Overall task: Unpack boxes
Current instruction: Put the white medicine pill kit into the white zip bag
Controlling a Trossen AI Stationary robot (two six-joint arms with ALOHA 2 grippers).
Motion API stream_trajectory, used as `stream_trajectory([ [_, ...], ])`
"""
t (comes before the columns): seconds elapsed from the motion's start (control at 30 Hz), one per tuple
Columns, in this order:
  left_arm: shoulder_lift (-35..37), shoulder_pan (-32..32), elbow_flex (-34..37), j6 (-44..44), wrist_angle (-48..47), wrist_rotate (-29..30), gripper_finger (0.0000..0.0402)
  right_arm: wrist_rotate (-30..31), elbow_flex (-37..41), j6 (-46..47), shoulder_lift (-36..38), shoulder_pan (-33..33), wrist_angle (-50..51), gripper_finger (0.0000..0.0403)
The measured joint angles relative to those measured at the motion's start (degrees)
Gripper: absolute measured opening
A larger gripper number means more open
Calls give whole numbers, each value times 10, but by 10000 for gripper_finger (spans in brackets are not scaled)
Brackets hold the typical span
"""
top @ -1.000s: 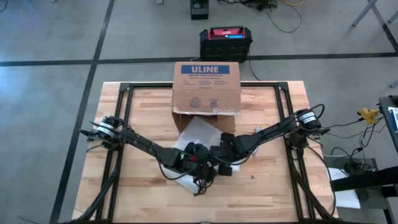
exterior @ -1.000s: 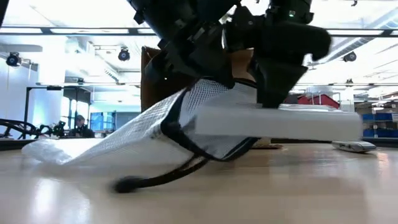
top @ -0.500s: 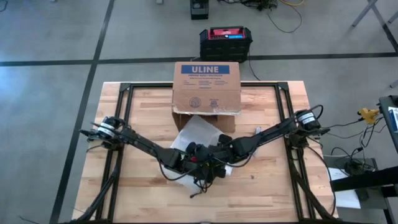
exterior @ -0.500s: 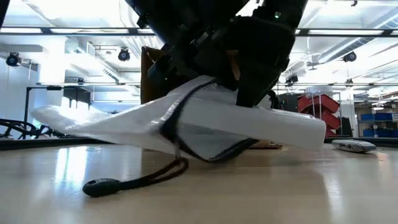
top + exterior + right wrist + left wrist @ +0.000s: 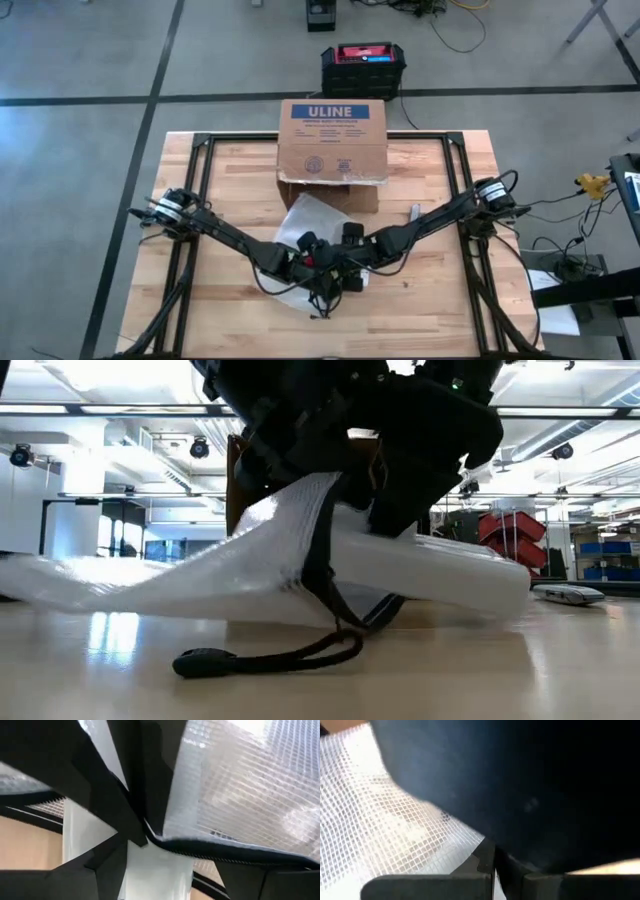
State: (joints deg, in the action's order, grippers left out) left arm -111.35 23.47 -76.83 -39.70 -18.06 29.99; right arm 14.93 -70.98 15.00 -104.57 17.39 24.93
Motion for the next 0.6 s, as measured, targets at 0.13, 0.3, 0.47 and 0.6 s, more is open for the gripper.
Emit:
stream_trajectory([
  [0.13, 0, 0, 11, 6, 6, -4, 0, -3, 8, 1, 0, 0, -10, 281],
  [0.3, 2, 2, 30, -4, 11, -5, 0, 2, 8, 5, 0, 7, -6, 307],
  [0.47, 2, 4, 34, -11, 5, -7, 0, 17, 8, 0, 0, 10, -4, 311],
  [0.6, 2, 5, 34, -11, 4, -6, 0, 20, 8, -9, 0, 17, -13, 302],
])
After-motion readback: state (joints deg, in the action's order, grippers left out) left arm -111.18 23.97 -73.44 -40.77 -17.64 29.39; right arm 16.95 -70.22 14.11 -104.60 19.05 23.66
